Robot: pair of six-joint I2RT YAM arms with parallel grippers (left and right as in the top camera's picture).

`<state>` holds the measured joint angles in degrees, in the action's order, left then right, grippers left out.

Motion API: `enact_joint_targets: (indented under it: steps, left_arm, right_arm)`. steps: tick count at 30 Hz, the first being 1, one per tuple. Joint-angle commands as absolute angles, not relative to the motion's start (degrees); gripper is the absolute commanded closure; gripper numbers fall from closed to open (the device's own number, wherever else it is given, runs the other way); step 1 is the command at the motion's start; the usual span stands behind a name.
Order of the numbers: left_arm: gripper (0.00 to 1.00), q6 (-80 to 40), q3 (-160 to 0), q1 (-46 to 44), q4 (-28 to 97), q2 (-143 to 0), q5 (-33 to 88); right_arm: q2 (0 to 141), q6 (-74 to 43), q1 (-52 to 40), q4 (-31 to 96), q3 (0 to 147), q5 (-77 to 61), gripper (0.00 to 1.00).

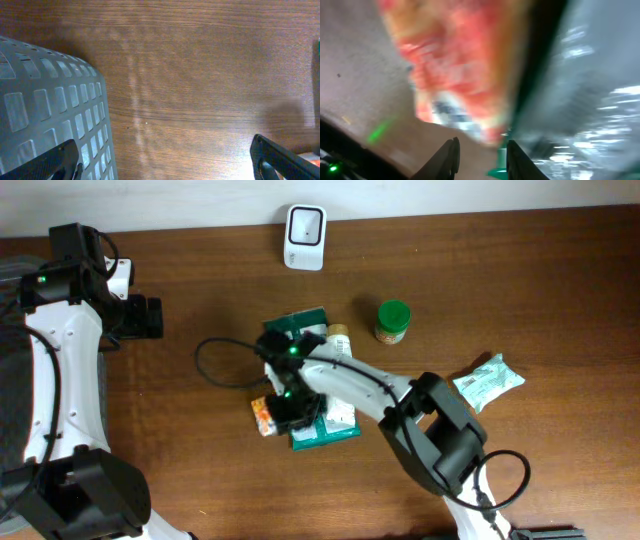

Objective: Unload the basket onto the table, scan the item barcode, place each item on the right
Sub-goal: 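Grasp the orange snack pack with the right gripper and lift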

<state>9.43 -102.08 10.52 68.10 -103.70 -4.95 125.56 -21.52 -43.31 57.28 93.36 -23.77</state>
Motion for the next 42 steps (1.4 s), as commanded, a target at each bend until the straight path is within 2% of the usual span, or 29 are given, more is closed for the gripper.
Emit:
enact_joint_targets:
  steps: [1,6,14,22,24,25,26,28,33,42]
  left_arm:
    - [0.01,9.98,-101.97,10.68,68.14,-102.52,-5.39]
    - [0.01,9.98,-101.97,10.68,68.14,-102.52,-5.39]
    - [0.01,9.98,-101.97,10.68,68.14,-102.52,-5.39]
    - [0.01,9.98,-101.97,10.68,68.14,-102.52,-5.39]
    - [0.01,9.98,-101.97,10.68,68.14,-102.52,-5.39]
    - [0.01,9.98,-101.97,10.68,68.14,-102.52,-5.39]
    - [0.01,9.98,-101.97,10.68,68.14,-102.52,-5.39]
    - [0.01,9.98,-101.97,10.68,68.14,-102.52,-5.39]
    - [0.01,9.98,-101.97,10.68,68.14,-102.52,-5.39]
    - [0.01,9.96,-101.97,10.68,68.14,-102.52,-5.39]
  right_arm:
    - [124.09,-17.56,-40.18,57.95,95.13,-22.02,0.72]
    - [123.57,-17.58,-37.76,57.60,96.62,-24.67,0.71]
    - [126.34,-25.67,-42.11,52.64,96.53,-24.84,0.72]
    - [130.78,-26.74,-42.74,51.99,96.53,-25.04,0.73]
    - [131.63,-26.89,-42.92,51.96,96.53,-25.06,0.81]
    - [131.68,-26.89,-42.89,52.01,96.53,-25.06,0.91]
    - [131.61,-26.87,-42.89,51.86,96.55,-25.08,0.96]
    - [131.02,-26.48,-42.52,51.86,96.57,-26.04,0.96]
    - [125.14,-18.33,-38.79,52.47,96.62,-38.33,0.96]
    - [109.62,-3.20,-23.77,59.79,96.62,-65.67,0.96]
